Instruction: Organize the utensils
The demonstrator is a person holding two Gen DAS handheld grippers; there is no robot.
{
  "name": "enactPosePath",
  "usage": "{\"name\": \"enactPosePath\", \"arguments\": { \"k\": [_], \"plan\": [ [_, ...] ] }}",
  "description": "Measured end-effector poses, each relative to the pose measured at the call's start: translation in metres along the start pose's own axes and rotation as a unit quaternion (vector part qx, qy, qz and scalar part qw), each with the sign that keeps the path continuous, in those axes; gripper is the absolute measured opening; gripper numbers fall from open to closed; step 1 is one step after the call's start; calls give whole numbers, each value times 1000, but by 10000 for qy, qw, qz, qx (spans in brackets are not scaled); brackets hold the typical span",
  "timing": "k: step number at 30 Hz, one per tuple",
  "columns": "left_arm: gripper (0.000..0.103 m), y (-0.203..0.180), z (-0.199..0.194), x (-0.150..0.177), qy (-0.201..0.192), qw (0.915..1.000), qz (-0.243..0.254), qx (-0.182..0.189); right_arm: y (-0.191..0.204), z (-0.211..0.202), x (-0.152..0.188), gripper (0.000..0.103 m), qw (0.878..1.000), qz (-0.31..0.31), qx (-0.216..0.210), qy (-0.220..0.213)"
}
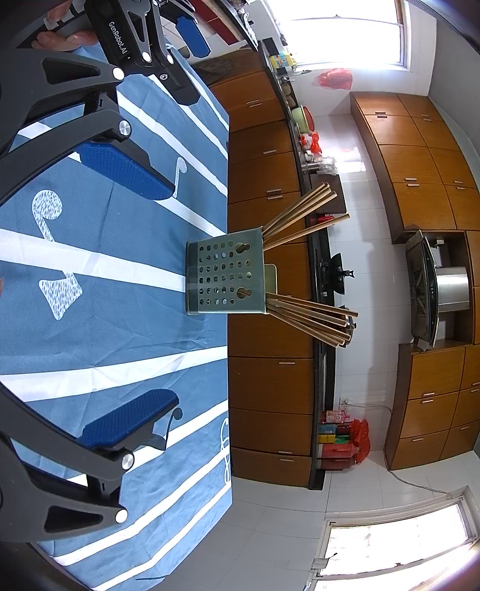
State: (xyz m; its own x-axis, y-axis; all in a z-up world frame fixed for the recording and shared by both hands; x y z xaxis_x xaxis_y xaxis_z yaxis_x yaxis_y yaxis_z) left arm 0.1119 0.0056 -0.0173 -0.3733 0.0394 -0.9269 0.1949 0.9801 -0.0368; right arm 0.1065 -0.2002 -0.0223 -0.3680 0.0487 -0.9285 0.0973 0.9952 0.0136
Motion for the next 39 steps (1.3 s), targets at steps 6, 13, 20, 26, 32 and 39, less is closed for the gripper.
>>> {"name": "enactPosePath", "arguments": {
  "k": [6, 13, 20, 26, 32, 39],
  "plan": [
    [99, 0, 0, 0, 2, 10000, 2, 1, 0, 0, 0, 101, 10000, 2, -2, 2],
    [99, -1, 0, 1, 14, 10000, -4, 5, 2, -1, 2, 101, 10000, 2, -10, 10],
    [99, -4, 1, 3, 22, 10000, -9, 9, 3, -1, 2, 101, 10000, 4, -7, 18],
    [99, -4, 1, 4, 17, 10000, -16, -4, 3, -1, 2, 101, 10000, 7, -12, 18],
    [99, -4, 2, 6, 30, 10000, -18, 7, 4, -1, 5, 101, 10000, 17, -17, 26],
    [99, -5, 1, 7, 58, 10000, -49, 25, 3, -1, 3, 101, 10000, 17, -18, 33]
  ]
}}
Point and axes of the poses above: each gripper's, at about its wrist camera, not at the fingertips, and z roughly the way its jaws point, y to its left, x to its underside, the point moved 8 cm from there along z, roughly the way its jaws point, and after that the axes turned 9 degrees about x, right-handed, at the moved point
